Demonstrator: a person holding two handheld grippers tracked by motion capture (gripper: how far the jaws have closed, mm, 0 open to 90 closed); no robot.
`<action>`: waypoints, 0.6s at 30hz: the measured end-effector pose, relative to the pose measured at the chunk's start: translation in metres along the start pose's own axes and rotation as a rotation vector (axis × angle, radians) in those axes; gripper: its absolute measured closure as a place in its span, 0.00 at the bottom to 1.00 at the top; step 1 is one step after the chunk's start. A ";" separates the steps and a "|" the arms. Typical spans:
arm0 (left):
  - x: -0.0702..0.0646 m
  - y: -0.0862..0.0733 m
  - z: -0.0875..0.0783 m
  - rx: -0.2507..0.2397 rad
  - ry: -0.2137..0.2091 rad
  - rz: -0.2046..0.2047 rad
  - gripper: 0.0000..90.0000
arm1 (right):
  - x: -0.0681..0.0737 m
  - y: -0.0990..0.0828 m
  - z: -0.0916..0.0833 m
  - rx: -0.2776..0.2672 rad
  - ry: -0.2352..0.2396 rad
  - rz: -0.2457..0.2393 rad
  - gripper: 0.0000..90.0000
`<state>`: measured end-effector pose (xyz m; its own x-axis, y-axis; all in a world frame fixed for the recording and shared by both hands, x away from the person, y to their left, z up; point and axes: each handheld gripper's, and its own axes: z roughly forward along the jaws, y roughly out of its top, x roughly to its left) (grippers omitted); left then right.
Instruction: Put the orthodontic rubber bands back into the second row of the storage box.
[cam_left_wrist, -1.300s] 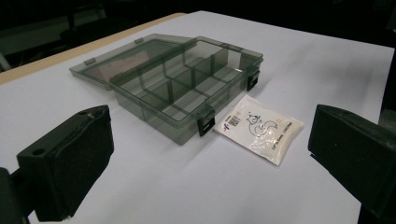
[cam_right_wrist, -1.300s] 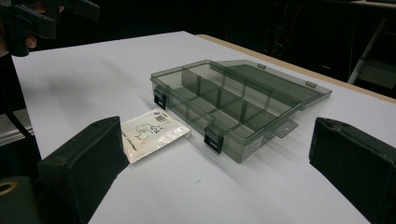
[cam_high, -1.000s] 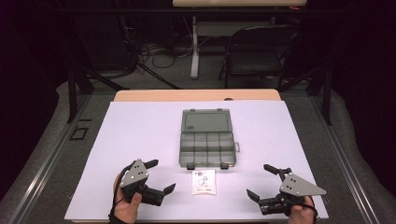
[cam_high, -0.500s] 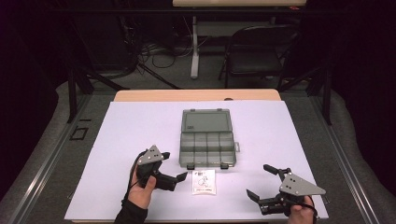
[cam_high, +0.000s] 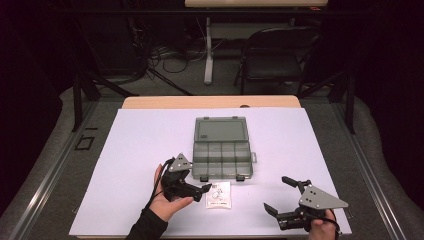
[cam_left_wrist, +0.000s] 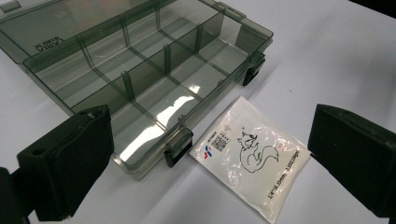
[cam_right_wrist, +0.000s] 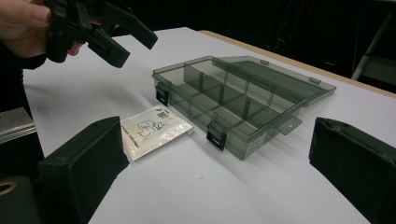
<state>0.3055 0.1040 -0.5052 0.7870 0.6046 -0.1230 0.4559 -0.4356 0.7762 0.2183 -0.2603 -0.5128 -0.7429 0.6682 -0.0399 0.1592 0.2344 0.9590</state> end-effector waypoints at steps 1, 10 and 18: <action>-0.001 0.001 0.002 0.007 0.000 -0.003 0.01 | 0.000 0.000 0.000 0.001 0.001 0.002 0.03; -0.005 -0.004 0.008 0.015 0.020 -0.003 0.18 | 0.000 0.000 0.000 0.010 0.000 0.002 0.03; -0.017 -0.015 0.023 0.068 0.009 0.028 0.31 | 0.000 0.000 0.000 0.002 0.003 0.001 0.03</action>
<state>0.2946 0.0852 -0.5286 0.7963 0.5972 -0.0958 0.4611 -0.4969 0.7352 0.2184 -0.2600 -0.5129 -0.7449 0.6661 -0.0378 0.1614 0.2349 0.9585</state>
